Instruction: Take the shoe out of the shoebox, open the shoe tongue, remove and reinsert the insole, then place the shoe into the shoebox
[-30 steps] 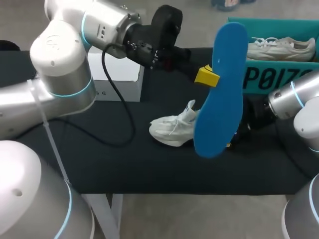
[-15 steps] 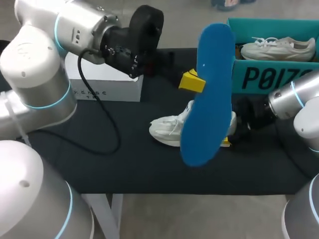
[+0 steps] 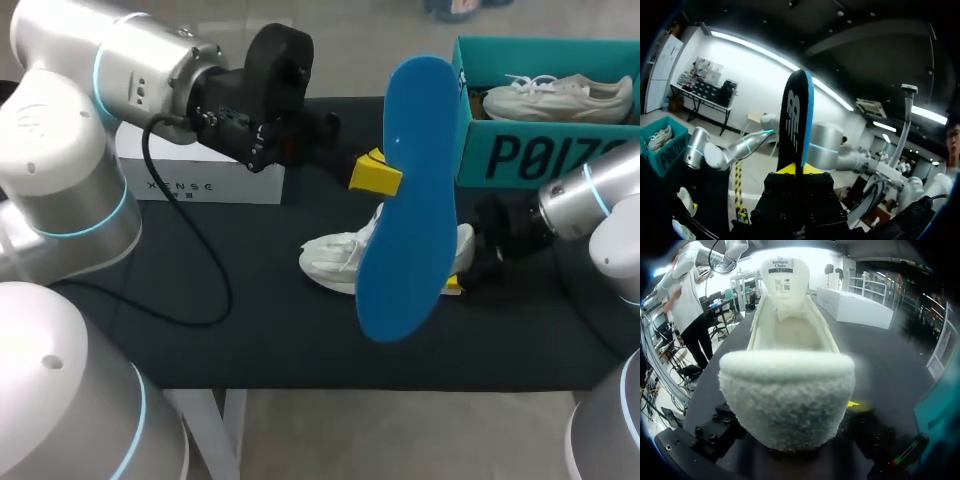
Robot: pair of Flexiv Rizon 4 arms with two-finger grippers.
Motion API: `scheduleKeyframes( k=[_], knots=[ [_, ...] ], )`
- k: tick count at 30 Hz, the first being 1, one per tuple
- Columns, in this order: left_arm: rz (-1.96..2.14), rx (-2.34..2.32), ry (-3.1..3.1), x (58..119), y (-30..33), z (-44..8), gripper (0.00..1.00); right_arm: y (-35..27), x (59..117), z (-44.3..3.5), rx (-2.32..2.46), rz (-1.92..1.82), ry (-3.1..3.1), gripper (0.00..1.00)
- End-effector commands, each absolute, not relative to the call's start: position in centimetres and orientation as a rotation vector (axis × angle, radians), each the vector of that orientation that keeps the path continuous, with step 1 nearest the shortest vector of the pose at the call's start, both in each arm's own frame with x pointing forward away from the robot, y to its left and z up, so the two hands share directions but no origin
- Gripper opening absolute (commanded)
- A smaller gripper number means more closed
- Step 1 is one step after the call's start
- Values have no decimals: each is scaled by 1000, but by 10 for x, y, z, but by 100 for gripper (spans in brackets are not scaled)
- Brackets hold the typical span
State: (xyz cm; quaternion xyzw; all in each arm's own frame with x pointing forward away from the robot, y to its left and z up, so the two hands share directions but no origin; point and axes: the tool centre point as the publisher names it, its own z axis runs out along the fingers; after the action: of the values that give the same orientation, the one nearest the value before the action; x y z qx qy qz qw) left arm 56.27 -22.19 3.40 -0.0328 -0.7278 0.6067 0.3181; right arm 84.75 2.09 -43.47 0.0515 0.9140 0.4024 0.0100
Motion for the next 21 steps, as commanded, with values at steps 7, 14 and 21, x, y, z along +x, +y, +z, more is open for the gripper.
scheduleKeyframes(
  k=[7,14,21],
  knots=[
    [1597,-86,-1914,563,-223,34,0,20,849,-439,174,1226,2862,100],
    [1597,-86,-1914,563,-223,34,0,15,846,-425,216,961,2933,100],
    [1597,-86,-1914,563,-223,34,0,10,847,-416,354,646,2978,100]
  ],
)
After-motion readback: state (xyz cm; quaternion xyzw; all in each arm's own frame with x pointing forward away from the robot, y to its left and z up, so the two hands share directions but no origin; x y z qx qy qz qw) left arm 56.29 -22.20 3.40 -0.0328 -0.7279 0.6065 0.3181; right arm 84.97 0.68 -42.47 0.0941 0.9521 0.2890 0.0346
